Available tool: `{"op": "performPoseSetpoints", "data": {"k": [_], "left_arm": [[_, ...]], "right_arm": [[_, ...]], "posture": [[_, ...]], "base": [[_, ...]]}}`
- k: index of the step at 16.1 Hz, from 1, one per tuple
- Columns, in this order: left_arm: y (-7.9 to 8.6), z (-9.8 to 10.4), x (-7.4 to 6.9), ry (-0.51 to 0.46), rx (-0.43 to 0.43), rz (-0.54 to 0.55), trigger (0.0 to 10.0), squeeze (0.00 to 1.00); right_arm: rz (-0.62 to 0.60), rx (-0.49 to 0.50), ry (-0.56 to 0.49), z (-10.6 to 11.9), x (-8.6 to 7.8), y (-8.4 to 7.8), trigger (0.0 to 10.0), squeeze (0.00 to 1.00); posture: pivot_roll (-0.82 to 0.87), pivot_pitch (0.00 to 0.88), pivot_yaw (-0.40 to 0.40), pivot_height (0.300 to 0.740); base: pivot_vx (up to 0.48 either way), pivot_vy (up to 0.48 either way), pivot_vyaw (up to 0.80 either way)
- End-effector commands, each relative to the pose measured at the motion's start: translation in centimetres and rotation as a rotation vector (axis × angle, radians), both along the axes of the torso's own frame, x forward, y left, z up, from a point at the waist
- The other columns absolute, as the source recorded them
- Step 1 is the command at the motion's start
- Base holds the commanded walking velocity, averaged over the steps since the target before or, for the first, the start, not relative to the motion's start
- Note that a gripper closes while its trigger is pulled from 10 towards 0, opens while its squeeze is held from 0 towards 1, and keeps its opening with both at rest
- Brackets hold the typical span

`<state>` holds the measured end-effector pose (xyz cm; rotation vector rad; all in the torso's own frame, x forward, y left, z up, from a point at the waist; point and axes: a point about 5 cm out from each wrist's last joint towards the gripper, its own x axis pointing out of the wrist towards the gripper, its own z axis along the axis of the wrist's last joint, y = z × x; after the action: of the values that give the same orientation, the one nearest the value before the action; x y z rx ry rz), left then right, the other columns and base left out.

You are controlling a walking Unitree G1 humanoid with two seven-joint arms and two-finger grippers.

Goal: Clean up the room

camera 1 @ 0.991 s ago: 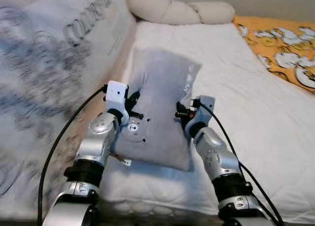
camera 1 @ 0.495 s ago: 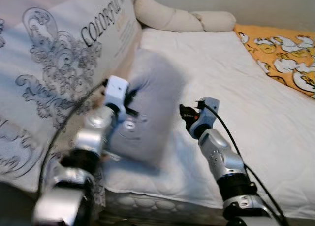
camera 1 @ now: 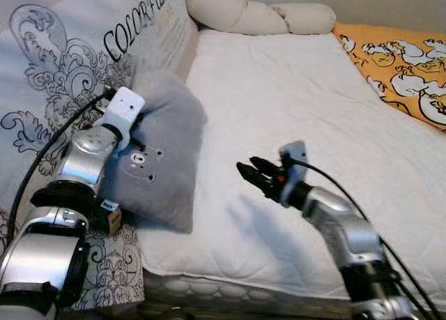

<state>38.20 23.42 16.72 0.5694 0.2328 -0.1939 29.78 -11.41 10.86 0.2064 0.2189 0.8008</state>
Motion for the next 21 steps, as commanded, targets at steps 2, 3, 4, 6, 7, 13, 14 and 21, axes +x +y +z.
{"op": "performPoseSetpoints", "data": {"k": [2, 3, 4, 6, 7, 13, 14, 21], "left_arm": [[1.4, 0.1, -0.2, 0.005, 0.045, 0.001, 10.0, 0.0], [1.5, -0.1, -0.4, 0.011, 0.075, -0.018, 10.0, 0.0], [1.5, -0.2, -0.6, 0.004, 0.123, -0.066, 10.0, 0.77], [1.2, 0.3, -0.7, -0.018, 0.074, -0.135, 10.0, 1.0], [0.9, 0.6, -0.9, -0.034, 0.029, -0.178, 10.0, 1.0], [-1.3, 3.3, -2.1, -0.147, -0.285, -0.256, 10.0, 1.0], [-2.9, 2.8, -3.0, -0.133, -0.412, -0.256, 10.0, 1.0], [-5.2, -1.6, -7.7, -0.143, -0.561, -0.095, 10.0, 1.0]], "right_arm": [[0.098, 0.026, -0.014, 0.6, -1.1, 0.3, 10.0, 1.0], [0.112, 0.032, -0.011, 0.8, -1.3, 0.2, 10.0, 1.0], [0.123, 0.034, -0.009, 0.9, -1.6, 0.2, 10.0, 1.0], [0.118, 0.03, -0.004, 0.9, -1.8, 0.0, 10.0, 1.0], [0.105, 0.03, 0.001, 0.9, -1.9, -0.2, 10.0, 1.0], [-0.115, 0.074, 0.02, 0.8, -1.3, -1.5, 10.0, 1.0], [-0.257, 0.062, 0.031, 0.4, -0.7, -2.1, 10.0, 1.0], [-0.66, 0.067, -0.034, 1.0, -0.2, -4.0, 10.0, 1.0]], "posture": [[0.05, 0.0, 0.007, 0.74], [0.05, 0.0, 0.002, 0.74], [0.05, 0.0, 0.0, 0.74], [0.05, 0.0, 0.0, 0.74], [0.05, 0.0, 0.003, 0.74], [0.05, 0.0, -0.007, 0.74], [0.05, 0.0, -0.009, 0.74], [0.05, 0.0, -0.036, 0.74]], "base": [[0.0, 0.0, 0.0], [0.0, 0.0, 0.0], [0.0, 0.0, 0.0], [0.0, 0.0, 0.0], [0.0, 0.0, 0.0], [0.0, 0.0, 0.0], [0.0, 0.0, 0.0], [0.0, -0.07, 0.0]]}}
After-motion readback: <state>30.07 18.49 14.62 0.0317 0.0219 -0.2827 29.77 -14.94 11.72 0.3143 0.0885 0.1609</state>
